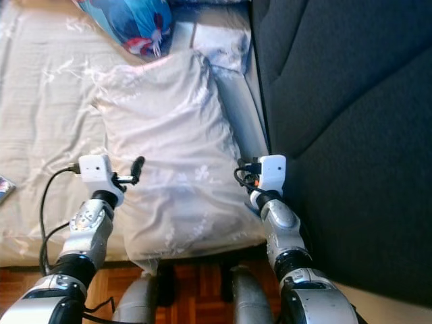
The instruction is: Clean up the room
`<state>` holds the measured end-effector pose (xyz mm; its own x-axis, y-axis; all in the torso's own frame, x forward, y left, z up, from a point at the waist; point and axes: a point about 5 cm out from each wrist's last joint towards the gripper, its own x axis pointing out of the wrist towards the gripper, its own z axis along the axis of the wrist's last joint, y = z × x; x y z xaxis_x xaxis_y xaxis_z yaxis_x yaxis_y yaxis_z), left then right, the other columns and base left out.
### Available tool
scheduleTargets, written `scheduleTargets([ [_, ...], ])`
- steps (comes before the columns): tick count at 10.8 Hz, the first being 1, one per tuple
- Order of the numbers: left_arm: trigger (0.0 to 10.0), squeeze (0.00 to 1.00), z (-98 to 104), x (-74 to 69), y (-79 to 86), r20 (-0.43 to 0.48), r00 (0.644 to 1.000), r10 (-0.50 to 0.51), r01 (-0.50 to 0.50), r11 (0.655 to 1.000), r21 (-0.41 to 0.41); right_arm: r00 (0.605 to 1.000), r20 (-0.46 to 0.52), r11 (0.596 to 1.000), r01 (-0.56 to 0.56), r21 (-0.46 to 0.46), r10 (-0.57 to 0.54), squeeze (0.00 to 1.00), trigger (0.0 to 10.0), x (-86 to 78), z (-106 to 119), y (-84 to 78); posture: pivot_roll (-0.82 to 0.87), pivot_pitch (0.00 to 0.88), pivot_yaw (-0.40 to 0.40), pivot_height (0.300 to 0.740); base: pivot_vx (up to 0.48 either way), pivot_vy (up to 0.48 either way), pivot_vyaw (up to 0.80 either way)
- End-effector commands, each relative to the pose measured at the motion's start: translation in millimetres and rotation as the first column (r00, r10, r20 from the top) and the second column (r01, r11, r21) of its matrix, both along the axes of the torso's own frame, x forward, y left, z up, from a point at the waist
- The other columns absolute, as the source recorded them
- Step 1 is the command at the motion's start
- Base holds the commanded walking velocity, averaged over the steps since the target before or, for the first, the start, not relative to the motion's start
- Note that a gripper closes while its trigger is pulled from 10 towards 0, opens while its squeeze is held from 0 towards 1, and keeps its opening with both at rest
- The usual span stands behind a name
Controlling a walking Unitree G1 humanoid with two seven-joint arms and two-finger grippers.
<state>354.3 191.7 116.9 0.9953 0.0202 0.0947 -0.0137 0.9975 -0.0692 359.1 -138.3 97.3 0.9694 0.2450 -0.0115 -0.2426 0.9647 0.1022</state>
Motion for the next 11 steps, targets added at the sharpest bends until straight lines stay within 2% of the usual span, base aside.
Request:
scheduleTargets([
  [1,10.0,0.0,-9,-4.8,3.5,-0.026,1.0,0.017,-0.017,1.0,0.012,0.999,-0.033,1.0,-0.017,0.004,0.017,0.0,10.0,-4.3,-9,4.4,0.07,0.486,-0.033,0.695,0.0,0.0,0.0],
  [3,10.0,0.0,-8,-4.5,4.0,-0.025,0.999,0.021,-0.021,1.0,0.012,0.999,-0.04,1.0,-0.027,0.009,0.027,0.0,10.0,-2.8,-8,6.8,0.07,0.487,-0.04,0.695,0.0,0.0,0.0],
  [6,10.0,0.0,-10,-6.0,5.1,-0.027,0.999,0.034,-0.033,0.999,0.006,0.997,-0.056,0.998,-0.047,-0.033,0.046,0.0,10.0,-3.9,-11,7.5,0.07,0.493,-0.053,0.665,0.0,0.0,0.0],
  [9,10.0,0.0,-10,-6.3,5.2,-0.028,0.999,0.041,-0.04,0.999,0.004,0.996,-0.063,0.997,-0.063,-0.038,0.061,0.0,10.0,-3.8,-11,8.4,0.07,0.498,-0.058,0.665,0.0,0.0,0.0],
  [11,10.0,0.0,-8,-2.7,10.4,-0.051,0.995,0.082,-0.083,0.996,-0.026,0.99,-0.086,0.992,-0.117,-0.046,0.113,0.0,10.0,-3.9,-12,15.4,0.07,0.502,-0.06,0.665,0.0,0.0,0.0],
])
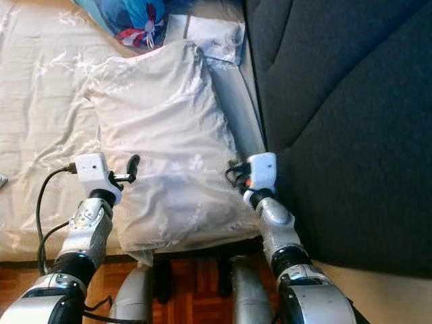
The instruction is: Clean up the room
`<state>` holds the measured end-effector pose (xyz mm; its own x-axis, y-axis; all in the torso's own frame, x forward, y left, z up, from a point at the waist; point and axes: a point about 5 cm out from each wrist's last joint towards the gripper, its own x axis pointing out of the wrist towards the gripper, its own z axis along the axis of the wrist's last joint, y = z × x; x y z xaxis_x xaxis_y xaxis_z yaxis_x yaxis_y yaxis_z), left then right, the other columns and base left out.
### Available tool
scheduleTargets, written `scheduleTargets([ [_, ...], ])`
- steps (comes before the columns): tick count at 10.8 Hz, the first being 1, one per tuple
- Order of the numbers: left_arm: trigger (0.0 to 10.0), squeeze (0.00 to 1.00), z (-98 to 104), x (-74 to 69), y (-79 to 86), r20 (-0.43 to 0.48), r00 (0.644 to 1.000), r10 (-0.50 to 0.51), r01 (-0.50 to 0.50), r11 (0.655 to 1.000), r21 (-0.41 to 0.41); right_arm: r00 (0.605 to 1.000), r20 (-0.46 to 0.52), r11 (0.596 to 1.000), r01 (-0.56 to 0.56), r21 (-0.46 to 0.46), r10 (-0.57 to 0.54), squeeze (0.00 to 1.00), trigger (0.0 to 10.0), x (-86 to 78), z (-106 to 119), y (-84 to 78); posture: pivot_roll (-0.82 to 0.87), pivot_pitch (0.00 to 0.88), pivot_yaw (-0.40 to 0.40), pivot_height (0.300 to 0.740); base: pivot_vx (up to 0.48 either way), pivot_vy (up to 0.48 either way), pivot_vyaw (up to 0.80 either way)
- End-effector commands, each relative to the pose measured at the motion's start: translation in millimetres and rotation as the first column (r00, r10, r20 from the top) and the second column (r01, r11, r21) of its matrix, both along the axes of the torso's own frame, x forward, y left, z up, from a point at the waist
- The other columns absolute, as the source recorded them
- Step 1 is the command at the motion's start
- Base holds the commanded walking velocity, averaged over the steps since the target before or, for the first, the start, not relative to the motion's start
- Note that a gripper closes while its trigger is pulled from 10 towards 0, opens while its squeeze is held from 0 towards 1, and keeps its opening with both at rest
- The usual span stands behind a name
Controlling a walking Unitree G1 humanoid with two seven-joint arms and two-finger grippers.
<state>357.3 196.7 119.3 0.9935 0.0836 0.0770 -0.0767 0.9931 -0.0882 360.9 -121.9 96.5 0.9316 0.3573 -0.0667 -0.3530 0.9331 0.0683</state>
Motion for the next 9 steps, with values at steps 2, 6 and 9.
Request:
scheduleTargets([
  [2,10.0,0.0,-20,-2.7,8.5,-0.14,0.99,0.034,-0.043,0.997,-0.061,0.992,-0.076,0.992,-0.107,-0.059,0.102,0.0,10.0,-5.0,-12,12.1,0.07,0.513,-0.065,0.665,0.0,0.0,0.0],
  [6,10.0,1.0,-27,-5.5,15.3,-0.186,0.982,0.035,-0.06,0.99,-0.129,0.983,-0.069,0.976,-0.175,-0.128,0.168,0.0,10.0,3.8,2,23.8,0.08,0.532,-0.068,0.665,0.0,0.0,0.0],
  [9,10.0,0.0,-26,-5.3,20.5,-0.189,0.98,0.054,-0.082,0.987,-0.141,0.99,-0.084,0.984,-0.126,-0.129,0.116,0.0,10.0,9.8,8,25.5,0.09,0.546,-0.065,0.665,0.0,0.0,0.0],
])
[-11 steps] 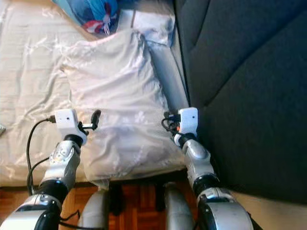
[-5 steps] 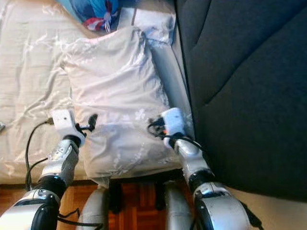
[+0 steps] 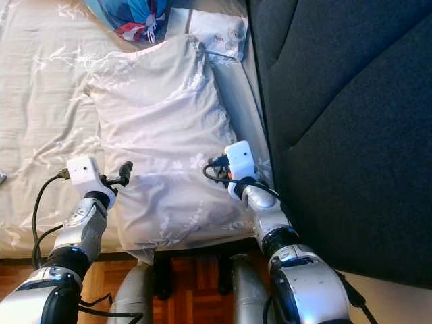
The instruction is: Clean up the room
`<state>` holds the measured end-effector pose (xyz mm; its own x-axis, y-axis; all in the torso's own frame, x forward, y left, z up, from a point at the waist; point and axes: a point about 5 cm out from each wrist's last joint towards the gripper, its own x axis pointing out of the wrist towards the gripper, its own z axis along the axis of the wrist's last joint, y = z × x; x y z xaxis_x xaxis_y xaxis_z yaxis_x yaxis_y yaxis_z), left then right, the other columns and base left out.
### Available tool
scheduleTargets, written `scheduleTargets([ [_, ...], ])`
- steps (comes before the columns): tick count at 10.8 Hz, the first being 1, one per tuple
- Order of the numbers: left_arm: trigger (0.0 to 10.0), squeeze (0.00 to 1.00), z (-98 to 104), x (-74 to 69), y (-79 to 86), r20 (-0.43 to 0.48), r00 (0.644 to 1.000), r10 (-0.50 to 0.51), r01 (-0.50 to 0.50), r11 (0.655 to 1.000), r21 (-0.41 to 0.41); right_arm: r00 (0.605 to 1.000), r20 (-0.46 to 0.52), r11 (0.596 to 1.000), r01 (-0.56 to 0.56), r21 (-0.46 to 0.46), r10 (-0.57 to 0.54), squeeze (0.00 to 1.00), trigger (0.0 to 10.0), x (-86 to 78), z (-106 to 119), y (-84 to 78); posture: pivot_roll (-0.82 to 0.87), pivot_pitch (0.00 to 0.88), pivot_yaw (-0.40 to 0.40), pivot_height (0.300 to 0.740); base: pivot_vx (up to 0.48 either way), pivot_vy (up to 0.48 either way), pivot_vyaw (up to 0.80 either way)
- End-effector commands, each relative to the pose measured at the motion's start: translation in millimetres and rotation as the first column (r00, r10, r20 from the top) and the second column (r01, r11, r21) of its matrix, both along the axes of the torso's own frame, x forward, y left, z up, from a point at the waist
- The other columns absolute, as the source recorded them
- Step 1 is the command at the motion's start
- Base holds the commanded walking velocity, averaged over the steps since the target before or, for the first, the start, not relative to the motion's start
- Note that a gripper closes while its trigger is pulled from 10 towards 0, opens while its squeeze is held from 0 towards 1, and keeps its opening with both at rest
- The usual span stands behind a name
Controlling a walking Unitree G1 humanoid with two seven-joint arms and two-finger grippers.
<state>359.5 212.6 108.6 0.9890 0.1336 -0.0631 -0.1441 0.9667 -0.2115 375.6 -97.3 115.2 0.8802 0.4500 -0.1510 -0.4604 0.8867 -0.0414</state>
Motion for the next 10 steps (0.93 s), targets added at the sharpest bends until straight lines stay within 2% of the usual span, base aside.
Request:
scheduleTargets([
  [1,10.0,0.0,-16,-7.4,5.3,-0.065,0.998,0.017,-0.019,0.999,-0.028,0.999,-0.046,1.0,-0.001,-0.01,0.0,0.0,10.0,-3.7,-10,1.5,0.09,0.548,-0.065,0.665,0.0,0.0,0.0],
  [2,10.0,0.0,-18,-8.4,9.2,-0.079,0.997,0.027,-0.029,0.999,-0.024,0.998,-0.064,1.0,0.01,-0.003,-0.01,1.0,10.0,-1.0,-7,1.0,0.09,0.555,-0.066,0.665,0.0,0.0,0.0],
  [4,10.0,0.0,-18,-9.2,11.0,-0.081,0.996,0.033,-0.036,0.998,-0.042,0.996,-0.087,0.999,0.031,0.009,-0.03,1.0,10.0,1.6,-5,0.7,0.09,0.563,-0.059,0.665,0.0,0.0,0.0],
  [6,10.0,0.0,-19,-9.3,11.6,-0.085,0.996,0.03,-0.035,0.998,-0.05,0.992,-0.117,0.999,0.041,-0.031,-0.045,1.0,10.0,0.7,-9,1.6,0.09,0.561,-0.041,0.665,0.0,0.0,0.0],
  [7,10.0,0.0,-17,-9.1,16.6,-0.079,0.997,0.022,-0.026,0.998,-0.052,0.989,-0.148,1.0,0.016,-0.018,-0.019,0.0,10.0,0.0,-10,8.1,0.1,0.563,-0.031,0.665,0.0,0.0,0.0],
  [10,10.0,0.0,-20,-13.0,21.6,-0.092,0.996,-0.004,0.0,0.999,-0.049,0.989,-0.139,0.993,0.035,-0.115,-0.051,0.0,10.0,2.3,-9,7.1,0.1,0.561,-0.01,0.665,0.0,0.0,0.0],
])
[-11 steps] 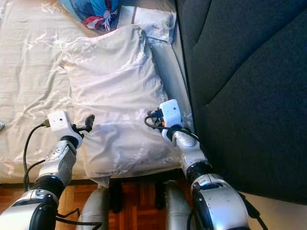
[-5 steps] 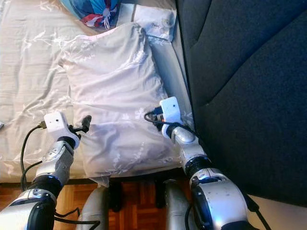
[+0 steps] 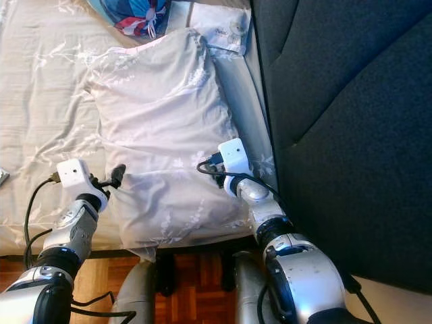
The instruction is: Clean up the room
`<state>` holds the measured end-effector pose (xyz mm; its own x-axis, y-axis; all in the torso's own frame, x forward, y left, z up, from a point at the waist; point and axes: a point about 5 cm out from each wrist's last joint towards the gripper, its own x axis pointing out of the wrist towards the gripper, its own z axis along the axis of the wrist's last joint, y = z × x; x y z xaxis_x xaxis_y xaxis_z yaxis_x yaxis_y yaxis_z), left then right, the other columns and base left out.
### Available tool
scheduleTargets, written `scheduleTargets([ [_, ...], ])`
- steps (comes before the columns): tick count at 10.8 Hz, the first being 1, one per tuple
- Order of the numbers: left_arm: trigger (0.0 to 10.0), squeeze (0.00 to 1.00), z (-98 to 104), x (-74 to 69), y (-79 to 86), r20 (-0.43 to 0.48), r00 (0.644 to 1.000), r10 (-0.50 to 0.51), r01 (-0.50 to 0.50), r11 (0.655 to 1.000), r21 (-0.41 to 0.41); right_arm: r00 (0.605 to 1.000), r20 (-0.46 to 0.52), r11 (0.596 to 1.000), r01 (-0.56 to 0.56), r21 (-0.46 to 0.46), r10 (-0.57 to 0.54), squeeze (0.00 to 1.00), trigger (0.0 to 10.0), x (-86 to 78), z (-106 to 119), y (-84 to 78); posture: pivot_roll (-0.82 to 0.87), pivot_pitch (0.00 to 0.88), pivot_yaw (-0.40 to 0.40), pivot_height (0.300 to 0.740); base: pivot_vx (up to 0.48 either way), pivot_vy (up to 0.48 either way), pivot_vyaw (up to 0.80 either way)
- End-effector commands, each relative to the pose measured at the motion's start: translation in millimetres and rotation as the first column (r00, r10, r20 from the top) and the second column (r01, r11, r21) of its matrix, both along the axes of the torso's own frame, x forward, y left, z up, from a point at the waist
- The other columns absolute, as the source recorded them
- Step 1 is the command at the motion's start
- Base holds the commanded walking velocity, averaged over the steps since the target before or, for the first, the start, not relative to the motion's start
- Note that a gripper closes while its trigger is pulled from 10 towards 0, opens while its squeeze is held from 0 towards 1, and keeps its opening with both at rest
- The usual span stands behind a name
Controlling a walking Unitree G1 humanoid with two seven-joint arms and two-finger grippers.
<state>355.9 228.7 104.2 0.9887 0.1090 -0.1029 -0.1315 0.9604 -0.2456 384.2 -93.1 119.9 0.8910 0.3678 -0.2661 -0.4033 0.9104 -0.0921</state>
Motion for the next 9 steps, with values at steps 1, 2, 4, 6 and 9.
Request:
scheduleTargets([
  [1,10.0,0.0,-16,-9.8,4.8,-0.063,0.998,0.006,-0.006,1.0,-0.005,0.998,-0.043,0.999,0.036,-0.012,-0.037,0.0,10.0,-2.4,-9,-4.2,0.1,0.561,-0.005,0.665,0.0,0.0,0.0],
  [2,10.0,0.0,-15,-8.9,4.7,-0.058,0.998,-0.003,0.003,1.0,-0.009,0.995,-0.034,0.995,0.096,-0.032,-0.097,0.0,10.0,0.1,-7,-13.7,0.1,0.559,-0.002,0.665,0.0,0.0,0.0],
  [4,10.0,0.0,-12,-8.6,7.4,-0.049,0.999,-0.012,0.011,1.0,-0.014,0.99,-0.058,0.991,0.133,0.007,-0.132,0.0,10.0,0.6,-7,-19.6,0.11,0.556,0.004,0.665,0.0,0.0,0.0],
  [6,10.0,0.0,-13,-10.7,12.1,-0.042,0.999,0.003,-0.004,1.0,-0.028,0.991,-0.09,0.994,0.106,0.032,-0.103,0.0,10.0,-0.9,-10,-16.8,0.11,0.554,0.002,0.665,0.0,0.0,0.0],
  [9,10.0,0.0,-13,-13.3,13.8,-0.034,0.999,0.001,-0.002,1.0,-0.031,0.981,-0.161,0.983,0.129,0.129,-0.108,0.0,10.0,-3.0,-14,-16.4,0.12,0.554,-0.006,0.665,0.0,0.0,0.0],
])
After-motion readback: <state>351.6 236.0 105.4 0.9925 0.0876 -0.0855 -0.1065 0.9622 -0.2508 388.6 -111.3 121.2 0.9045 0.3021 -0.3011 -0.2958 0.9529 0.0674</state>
